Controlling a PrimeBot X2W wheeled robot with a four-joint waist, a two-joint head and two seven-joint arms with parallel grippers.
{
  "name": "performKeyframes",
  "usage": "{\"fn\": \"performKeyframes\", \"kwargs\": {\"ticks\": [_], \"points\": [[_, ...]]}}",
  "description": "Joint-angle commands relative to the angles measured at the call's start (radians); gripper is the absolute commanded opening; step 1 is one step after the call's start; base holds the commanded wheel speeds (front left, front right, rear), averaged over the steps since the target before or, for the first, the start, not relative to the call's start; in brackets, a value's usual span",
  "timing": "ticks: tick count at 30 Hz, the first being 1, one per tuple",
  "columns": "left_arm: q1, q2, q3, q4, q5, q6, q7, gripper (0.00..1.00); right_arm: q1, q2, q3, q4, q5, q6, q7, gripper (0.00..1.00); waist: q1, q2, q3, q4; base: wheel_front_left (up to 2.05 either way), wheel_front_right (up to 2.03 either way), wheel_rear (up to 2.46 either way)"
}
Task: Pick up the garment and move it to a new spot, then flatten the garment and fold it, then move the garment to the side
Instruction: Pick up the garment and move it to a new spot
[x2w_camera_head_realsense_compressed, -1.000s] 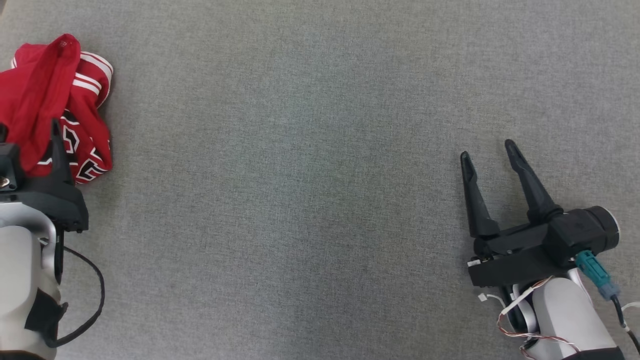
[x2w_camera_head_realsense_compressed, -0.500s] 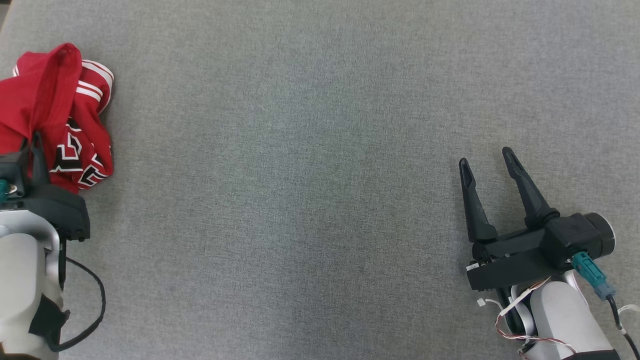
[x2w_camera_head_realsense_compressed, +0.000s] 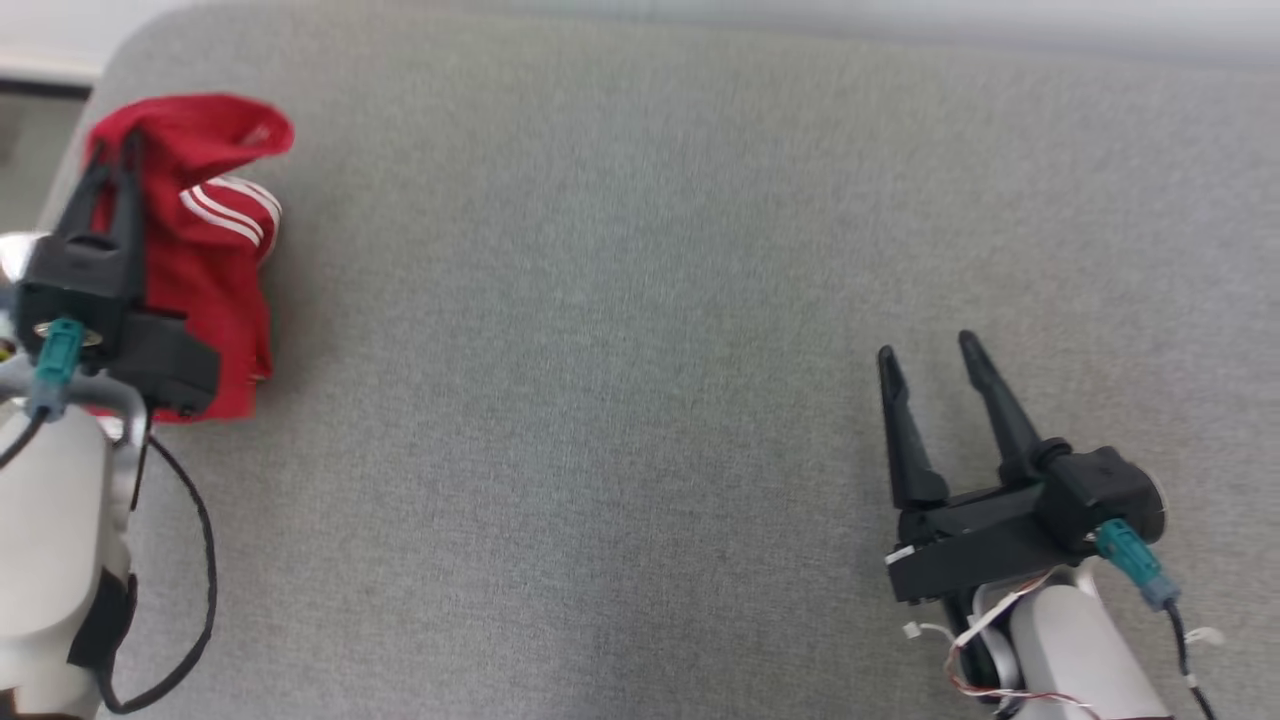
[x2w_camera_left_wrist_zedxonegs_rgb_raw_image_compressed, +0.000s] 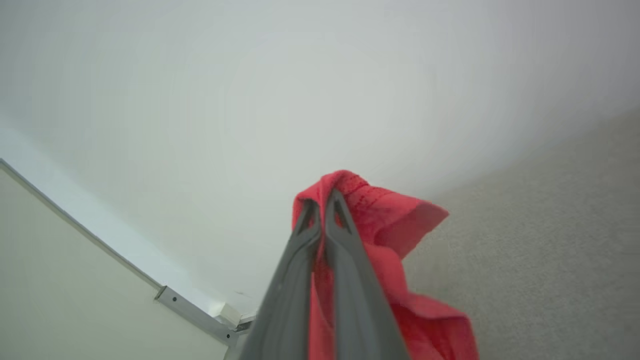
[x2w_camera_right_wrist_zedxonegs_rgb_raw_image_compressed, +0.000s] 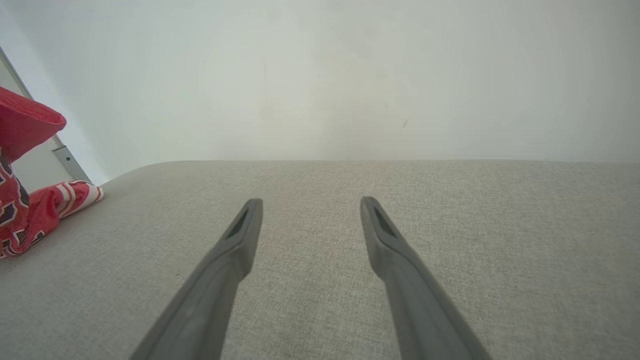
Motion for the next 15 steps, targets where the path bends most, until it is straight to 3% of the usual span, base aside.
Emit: {"fn": "performKeyframes", "kwargs": {"ticks": [1,9,15], "points": [[0.003,0.002,-0.019,-0.034,0.009,-0.015,-0.003,0.00,0.015,0.014,0.000,0.005,0.010,-0.002,0.000,1.00,0.0001,0.0000,-0.055,-0.025,0.00,0.00,0.00],[-0.002,-0.063,-0.107,-0.155,-0.006,-0.061,-0.003,0.01,0.033,0.045,-0.034,0.014,0.021,-0.002,0.000,1.00,0.0001,0.0000,-0.109,-0.107,0.00,0.00,0.00],[0.025,-0.200,-0.165,-0.177,-0.054,-0.066,-0.003,0.01,0.029,0.054,-0.050,0.015,0.024,-0.002,0.000,1.00,0.0001,0.0000,-0.104,-0.215,0.00,0.00,0.00]]}}
